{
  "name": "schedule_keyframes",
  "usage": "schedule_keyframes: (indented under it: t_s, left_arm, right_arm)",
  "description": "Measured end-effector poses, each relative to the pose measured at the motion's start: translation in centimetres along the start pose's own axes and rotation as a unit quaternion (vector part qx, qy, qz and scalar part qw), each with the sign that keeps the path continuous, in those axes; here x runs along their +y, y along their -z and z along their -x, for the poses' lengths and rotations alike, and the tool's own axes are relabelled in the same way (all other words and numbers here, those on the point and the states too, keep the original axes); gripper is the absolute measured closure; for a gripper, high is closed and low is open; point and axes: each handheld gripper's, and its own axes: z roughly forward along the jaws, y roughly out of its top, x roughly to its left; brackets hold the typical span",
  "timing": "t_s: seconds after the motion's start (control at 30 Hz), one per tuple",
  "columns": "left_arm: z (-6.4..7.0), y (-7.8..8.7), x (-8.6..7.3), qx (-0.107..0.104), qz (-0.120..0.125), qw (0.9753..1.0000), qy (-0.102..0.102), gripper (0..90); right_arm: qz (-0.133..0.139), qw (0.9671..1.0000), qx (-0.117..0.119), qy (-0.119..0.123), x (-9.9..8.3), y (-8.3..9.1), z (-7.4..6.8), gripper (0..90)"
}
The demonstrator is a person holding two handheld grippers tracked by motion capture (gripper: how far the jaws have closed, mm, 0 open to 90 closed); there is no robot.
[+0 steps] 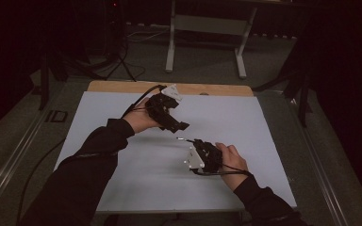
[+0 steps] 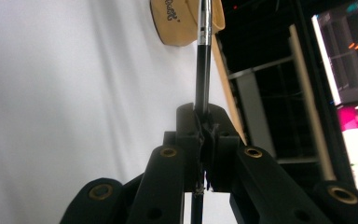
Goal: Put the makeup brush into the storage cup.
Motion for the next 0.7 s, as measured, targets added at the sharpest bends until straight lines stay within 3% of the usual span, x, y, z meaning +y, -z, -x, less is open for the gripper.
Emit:
schedule_keyframes:
  t_s: [0.07,0.17,0.27,0.3,0.33,0.4,0.5,0.63,0.67,0.7]
  left_arm:
    - [0.0,0.5,-0.3,0.022,0.030,0.9993,-0.005,0.0]
    - [-0.1,1.5,-0.7,0.029,0.087,0.9958,0.007,0.0]
    - [0.0,2.4,-1.2,0.030,0.112,0.9932,0.004,0.0]
    - [0.0,2.4,-1.2,0.030,0.112,0.9932,0.004,0.0]
    - [0.1,2.8,-1.7,0.031,0.127,0.9914,0.008,0.0]
    - [0.1,3.1,-2.7,0.030,0.131,0.9909,0.009,0.0]
    - [0.2,3.2,-3.9,0.027,0.126,0.9916,0.016,0.0]
    - [0.6,3.2,-5.3,0.022,0.127,0.9914,0.020,0.0]
    - [0.6,3.2,-5.3,0.022,0.127,0.9914,0.020,0.0]
    - [0.9,3.2,-6.0,0.023,0.125,0.9916,0.023,0.0]
  right_arm:
    - [-0.001,0.9998,0.008,-0.020,-0.1,0.2,0.3,85.7]
    - [0.007,0.9988,0.013,-0.047,-0.3,0.5,0.6,85.7]
    - [0.014,0.9950,0.018,-0.097,-0.6,0.7,1.2,85.7]
    - [0.014,0.9950,0.018,-0.097,-0.6,0.7,1.2,85.7]
    - [0.022,0.9918,0.021,-0.124,-0.9,1.0,1.9,85.7]
    - [0.021,0.9895,0.030,-0.140,-1.0,1.0,2.3,85.7]
    - [0.026,0.9822,0.046,-0.180,-1.3,1.1,2.9,85.7]
    - [0.038,0.9691,0.063,-0.235,-1.6,1.1,3.6,85.7]
    - [0.038,0.9691,0.063,-0.235,-1.6,1.1,3.6,85.7]
    - [0.041,0.9649,0.068,-0.250,-1.6,1.1,3.8,85.7]
